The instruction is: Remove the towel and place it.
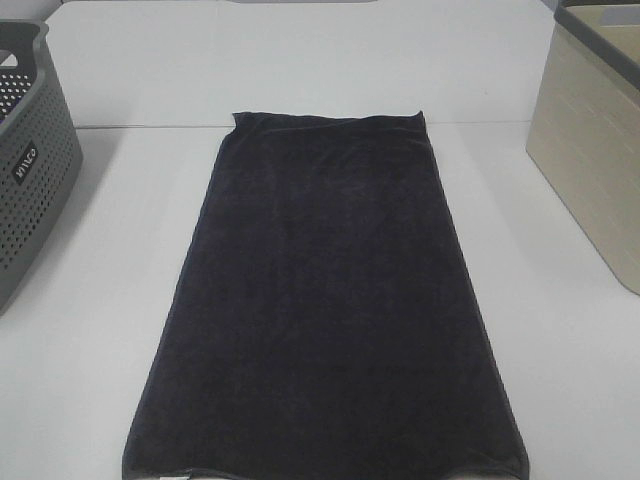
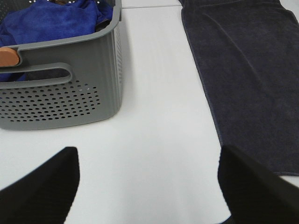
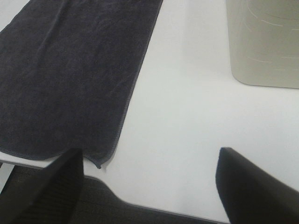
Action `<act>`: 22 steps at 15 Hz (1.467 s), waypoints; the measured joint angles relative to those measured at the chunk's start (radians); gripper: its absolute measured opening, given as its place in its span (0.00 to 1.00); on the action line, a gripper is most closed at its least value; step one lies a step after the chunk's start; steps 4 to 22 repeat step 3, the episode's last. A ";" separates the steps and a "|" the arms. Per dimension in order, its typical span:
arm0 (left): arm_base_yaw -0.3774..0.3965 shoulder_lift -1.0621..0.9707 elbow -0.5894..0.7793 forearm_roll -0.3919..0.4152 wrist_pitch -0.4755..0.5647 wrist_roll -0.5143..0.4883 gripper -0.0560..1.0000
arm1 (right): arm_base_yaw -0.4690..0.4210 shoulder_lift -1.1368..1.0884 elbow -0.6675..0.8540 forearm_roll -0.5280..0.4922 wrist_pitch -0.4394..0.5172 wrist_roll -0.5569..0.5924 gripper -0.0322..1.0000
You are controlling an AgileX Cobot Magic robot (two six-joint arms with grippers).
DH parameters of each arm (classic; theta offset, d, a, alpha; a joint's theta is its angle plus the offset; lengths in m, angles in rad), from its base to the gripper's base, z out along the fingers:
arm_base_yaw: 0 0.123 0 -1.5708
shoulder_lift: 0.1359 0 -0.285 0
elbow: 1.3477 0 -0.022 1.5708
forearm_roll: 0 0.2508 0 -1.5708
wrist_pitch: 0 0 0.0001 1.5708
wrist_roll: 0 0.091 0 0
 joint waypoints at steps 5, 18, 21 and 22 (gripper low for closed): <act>0.000 0.000 0.000 0.000 0.000 0.000 0.78 | 0.000 0.000 0.000 0.000 0.000 0.000 0.77; 0.000 0.000 0.000 0.000 0.000 0.000 0.78 | 0.000 0.000 0.000 0.000 0.000 0.000 0.77; 0.000 0.000 0.000 0.000 0.000 0.000 0.78 | 0.000 0.000 0.000 0.000 0.000 0.000 0.77; 0.000 0.000 0.000 0.000 0.000 0.000 0.78 | 0.000 0.000 0.000 0.000 0.000 0.000 0.77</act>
